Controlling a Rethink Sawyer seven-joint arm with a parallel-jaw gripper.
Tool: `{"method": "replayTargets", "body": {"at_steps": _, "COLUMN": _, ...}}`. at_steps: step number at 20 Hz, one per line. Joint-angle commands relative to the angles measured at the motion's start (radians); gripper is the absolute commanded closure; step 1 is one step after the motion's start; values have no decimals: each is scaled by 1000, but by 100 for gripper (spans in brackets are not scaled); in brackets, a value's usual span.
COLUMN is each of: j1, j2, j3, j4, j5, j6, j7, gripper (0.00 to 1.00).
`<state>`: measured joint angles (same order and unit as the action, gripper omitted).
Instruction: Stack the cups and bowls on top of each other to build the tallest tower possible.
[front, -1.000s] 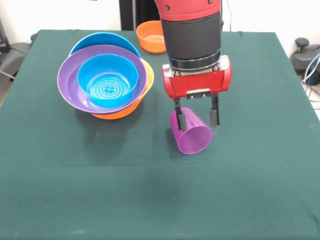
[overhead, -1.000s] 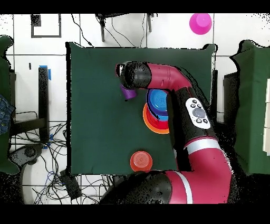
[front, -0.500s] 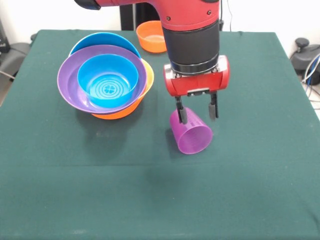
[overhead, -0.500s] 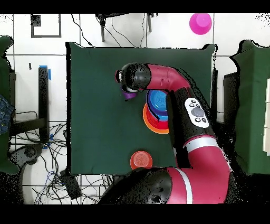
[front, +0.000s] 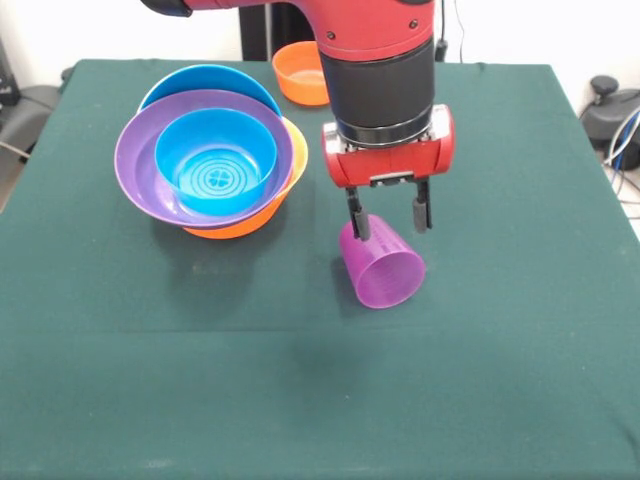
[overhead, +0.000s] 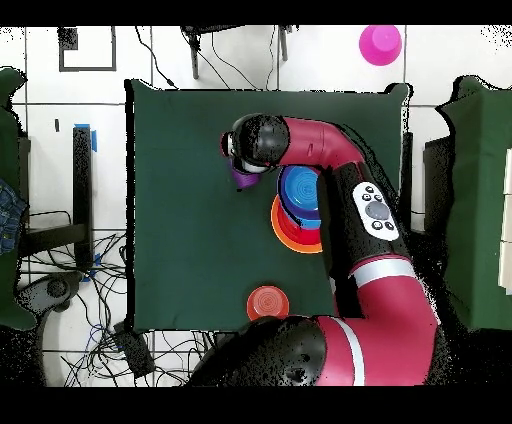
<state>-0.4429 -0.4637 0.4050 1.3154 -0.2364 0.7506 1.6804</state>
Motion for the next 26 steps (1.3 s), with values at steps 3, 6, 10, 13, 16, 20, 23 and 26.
{"method": "replayTargets", "body": {"at_steps": 3, "j1": 8, "j2": 52, "j3": 57, "j4": -27, "j5": -15, "j6": 46, "j7": -72, "gripper": 0}}
{"method": "replayTargets", "body": {"at_steps": 6, "j1": -3, "j2": 40, "j3": 69, "j4": 1, "j5": -23, "j6": -3, "j7": -80, "gripper": 0}}
{"method": "replayTargets", "body": {"at_steps": 10, "j1": -13, "j2": 36, "j3": 78, "j4": 26, "j5": -24, "j6": -33, "j7": -79, "gripper": 0}}
{"method": "replayTargets", "body": {"at_steps": 13, "j1": -17, "j2": 38, "j3": 82, "j4": 34, "j5": -21, "j6": -38, "j7": -73, "gripper": 0}}
{"method": "replayTargets", "body": {"at_steps": 16, "j1": -14, "j2": 54, "j3": 82, "j4": 28, "j5": -27, "j6": -51, "j7": -64, "gripper": 0}}
{"method": "replayTargets", "body": {"at_steps": 20, "j1": 0, "j2": 100, "j3": 74, "j4": 4, "j5": -52, "j6": -102, "j7": -47, "gripper": 0}}
{"method": "replayTargets", "body": {"at_steps": 23, "j1": 10, "j2": 124, "j3": 64, "j4": -11, "j5": -67, "j6": -120, "j7": -44, "gripper": 0}}
{"method": "replayTargets", "body": {"at_steps": 26, "j1": 21, "j2": 145, "j3": 52, "j4": -31, "j5": -75, "j6": -131, "j7": -43, "gripper": 0}}
